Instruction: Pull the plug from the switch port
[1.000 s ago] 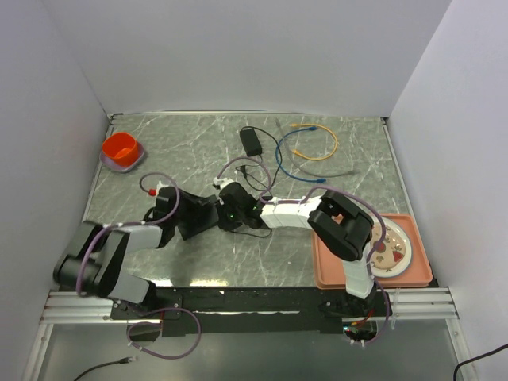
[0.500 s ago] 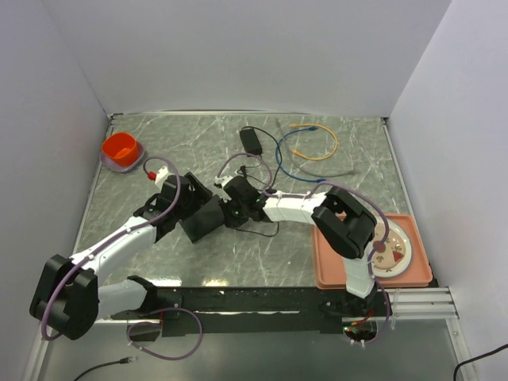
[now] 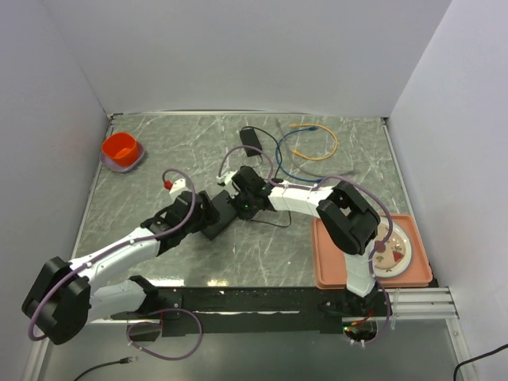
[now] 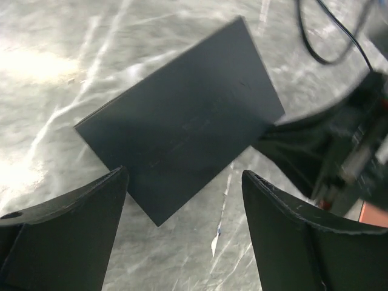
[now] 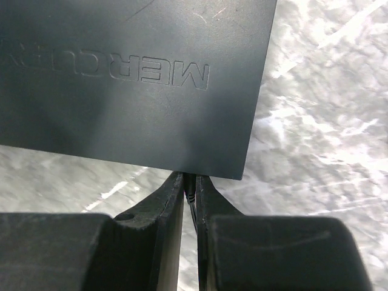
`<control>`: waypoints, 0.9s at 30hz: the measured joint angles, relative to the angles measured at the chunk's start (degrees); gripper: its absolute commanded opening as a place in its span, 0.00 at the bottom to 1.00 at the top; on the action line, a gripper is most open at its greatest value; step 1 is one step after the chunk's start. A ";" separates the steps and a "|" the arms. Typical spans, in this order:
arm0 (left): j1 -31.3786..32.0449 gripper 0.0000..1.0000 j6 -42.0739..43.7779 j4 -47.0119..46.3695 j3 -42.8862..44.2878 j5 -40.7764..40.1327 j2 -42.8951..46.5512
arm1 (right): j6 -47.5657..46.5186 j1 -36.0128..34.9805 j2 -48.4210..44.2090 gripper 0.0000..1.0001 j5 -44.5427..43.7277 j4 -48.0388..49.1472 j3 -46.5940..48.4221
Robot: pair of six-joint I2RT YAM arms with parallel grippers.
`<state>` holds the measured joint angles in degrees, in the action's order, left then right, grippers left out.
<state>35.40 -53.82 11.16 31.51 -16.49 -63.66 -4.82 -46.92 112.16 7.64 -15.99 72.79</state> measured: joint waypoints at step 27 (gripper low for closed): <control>14.69 0.66 21.53 -4.50 9.88 -10.60 -20.81 | -2.93 4.28 -0.02 0.00 9.84 1.27 -1.14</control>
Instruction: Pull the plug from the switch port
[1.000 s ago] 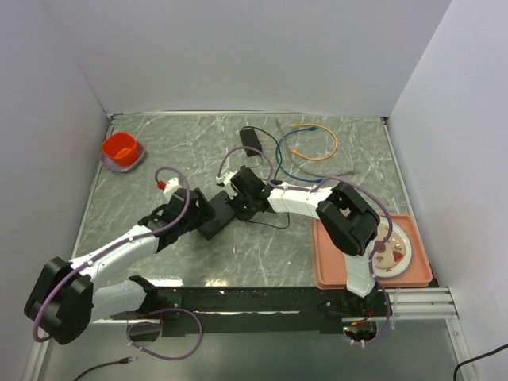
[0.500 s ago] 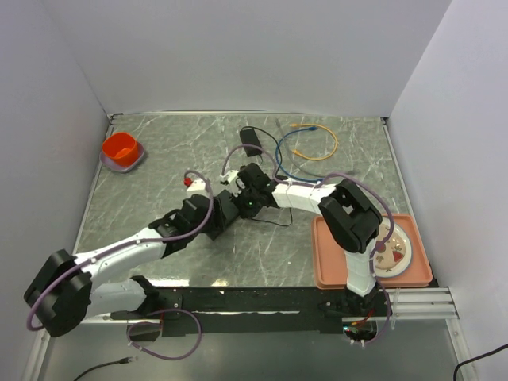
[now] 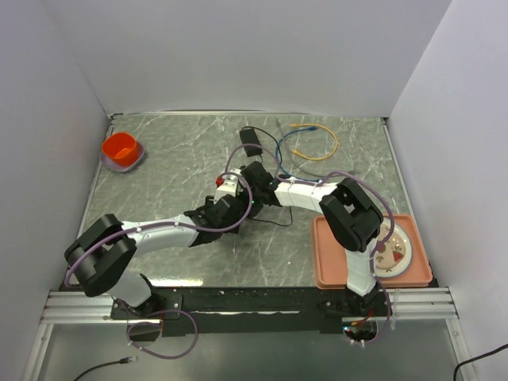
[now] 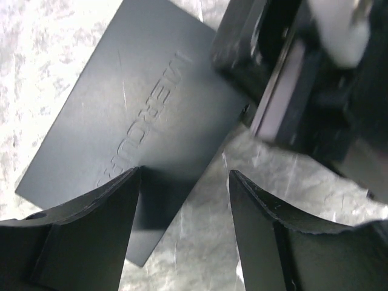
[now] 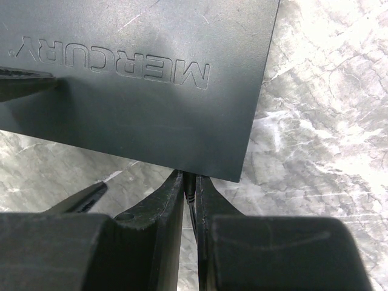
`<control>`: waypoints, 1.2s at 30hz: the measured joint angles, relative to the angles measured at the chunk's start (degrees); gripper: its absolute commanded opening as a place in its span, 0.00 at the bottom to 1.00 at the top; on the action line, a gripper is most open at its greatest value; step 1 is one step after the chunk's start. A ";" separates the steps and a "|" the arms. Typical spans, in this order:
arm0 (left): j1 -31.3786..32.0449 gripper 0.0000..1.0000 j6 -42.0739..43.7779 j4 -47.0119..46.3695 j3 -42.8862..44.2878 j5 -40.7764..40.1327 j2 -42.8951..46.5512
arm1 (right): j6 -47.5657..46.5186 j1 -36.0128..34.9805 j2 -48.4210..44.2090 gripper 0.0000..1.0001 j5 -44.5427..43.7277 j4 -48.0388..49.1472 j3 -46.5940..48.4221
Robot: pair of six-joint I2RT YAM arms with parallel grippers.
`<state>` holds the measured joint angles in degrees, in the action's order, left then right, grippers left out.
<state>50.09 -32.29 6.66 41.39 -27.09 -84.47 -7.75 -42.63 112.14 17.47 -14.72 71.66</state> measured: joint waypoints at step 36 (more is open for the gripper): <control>-17.27 0.97 -14.01 4.61 3.76 11.28 14.82 | 0.50 0.59 0.42 0.00 1.42 -0.31 0.44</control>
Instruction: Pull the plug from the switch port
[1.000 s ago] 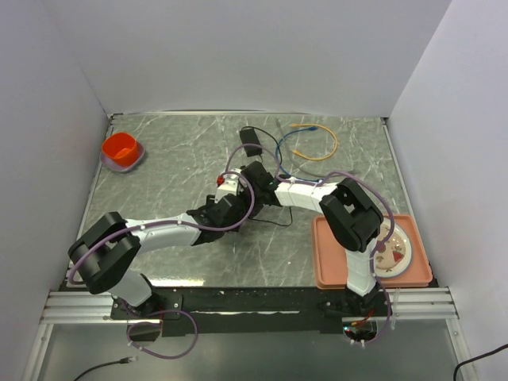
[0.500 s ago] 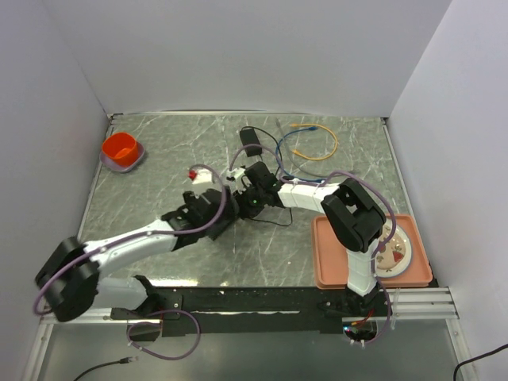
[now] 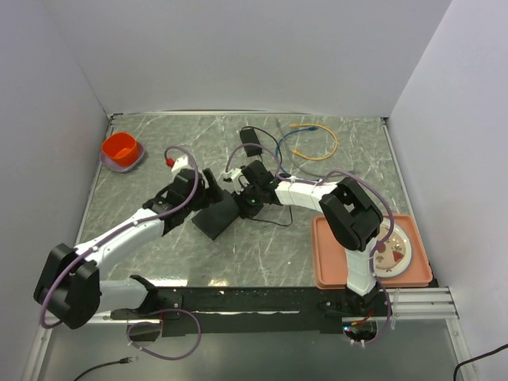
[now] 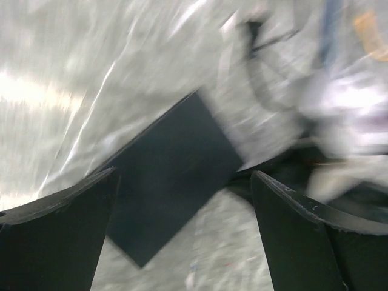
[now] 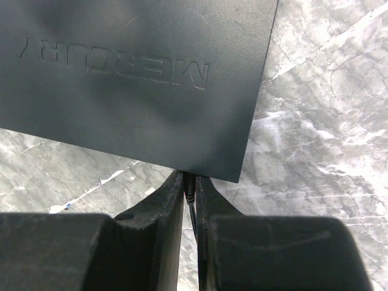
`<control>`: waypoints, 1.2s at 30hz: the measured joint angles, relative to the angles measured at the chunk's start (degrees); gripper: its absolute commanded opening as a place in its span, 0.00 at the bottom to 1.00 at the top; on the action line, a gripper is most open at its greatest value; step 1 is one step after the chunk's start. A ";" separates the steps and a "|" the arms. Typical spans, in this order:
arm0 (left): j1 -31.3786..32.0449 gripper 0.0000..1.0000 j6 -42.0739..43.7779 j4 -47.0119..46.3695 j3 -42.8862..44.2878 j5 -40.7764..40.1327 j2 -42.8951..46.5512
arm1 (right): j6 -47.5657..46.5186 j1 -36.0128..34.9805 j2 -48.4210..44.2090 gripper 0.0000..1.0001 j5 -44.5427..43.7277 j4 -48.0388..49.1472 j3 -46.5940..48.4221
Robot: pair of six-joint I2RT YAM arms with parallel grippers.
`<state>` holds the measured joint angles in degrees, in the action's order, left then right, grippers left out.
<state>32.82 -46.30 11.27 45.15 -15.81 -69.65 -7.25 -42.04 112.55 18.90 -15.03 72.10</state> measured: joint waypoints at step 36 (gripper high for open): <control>20.48 0.80 10.80 15.02 10.82 -15.58 -23.15 | -11.08 1.49 1.88 0.00 1.92 -5.07 4.17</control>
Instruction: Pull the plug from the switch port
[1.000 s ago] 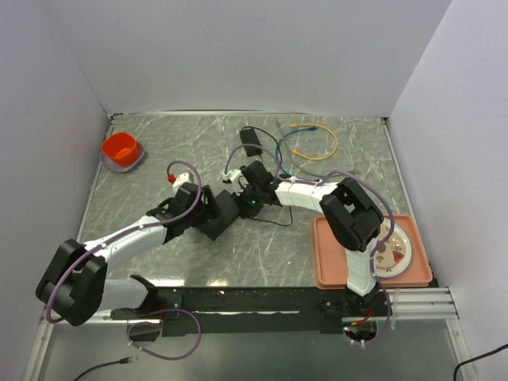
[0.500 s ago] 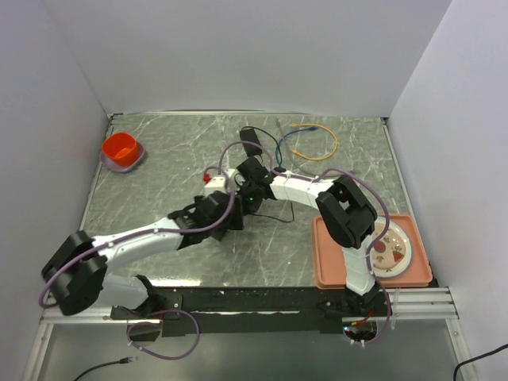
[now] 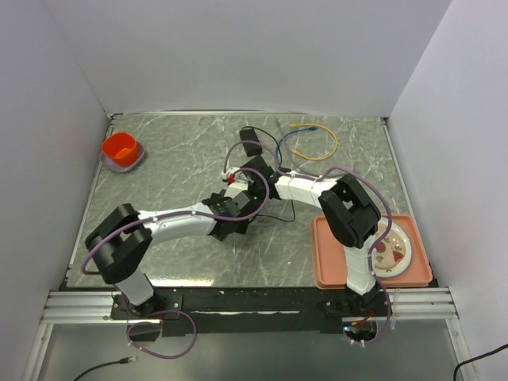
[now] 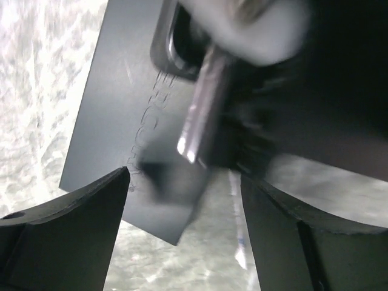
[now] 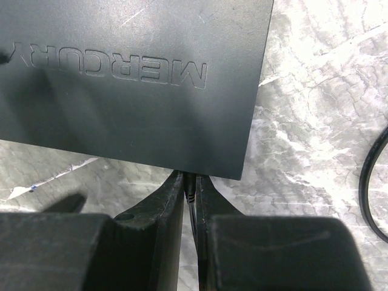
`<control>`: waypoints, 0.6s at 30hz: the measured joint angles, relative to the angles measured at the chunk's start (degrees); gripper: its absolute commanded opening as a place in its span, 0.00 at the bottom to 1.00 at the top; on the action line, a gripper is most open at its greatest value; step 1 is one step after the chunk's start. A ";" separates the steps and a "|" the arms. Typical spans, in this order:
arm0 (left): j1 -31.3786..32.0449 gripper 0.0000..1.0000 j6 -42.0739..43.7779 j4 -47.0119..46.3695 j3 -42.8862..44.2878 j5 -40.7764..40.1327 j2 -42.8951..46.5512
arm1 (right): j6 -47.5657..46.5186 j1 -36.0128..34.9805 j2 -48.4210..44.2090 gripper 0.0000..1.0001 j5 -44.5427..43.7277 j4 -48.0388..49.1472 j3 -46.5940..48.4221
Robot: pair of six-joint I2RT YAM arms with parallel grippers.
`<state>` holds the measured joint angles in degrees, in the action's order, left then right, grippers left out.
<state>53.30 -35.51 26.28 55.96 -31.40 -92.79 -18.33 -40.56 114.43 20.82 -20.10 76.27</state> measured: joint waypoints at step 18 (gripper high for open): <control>-0.24 0.34 1.92 -3.61 -0.31 -1.29 -3.26 | 3.93 0.48 -1.92 0.00 1.44 7.26 -5.11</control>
<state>53.06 -33.58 22.68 55.66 -32.69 -96.05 -14.39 -40.07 112.51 22.26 -12.84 71.16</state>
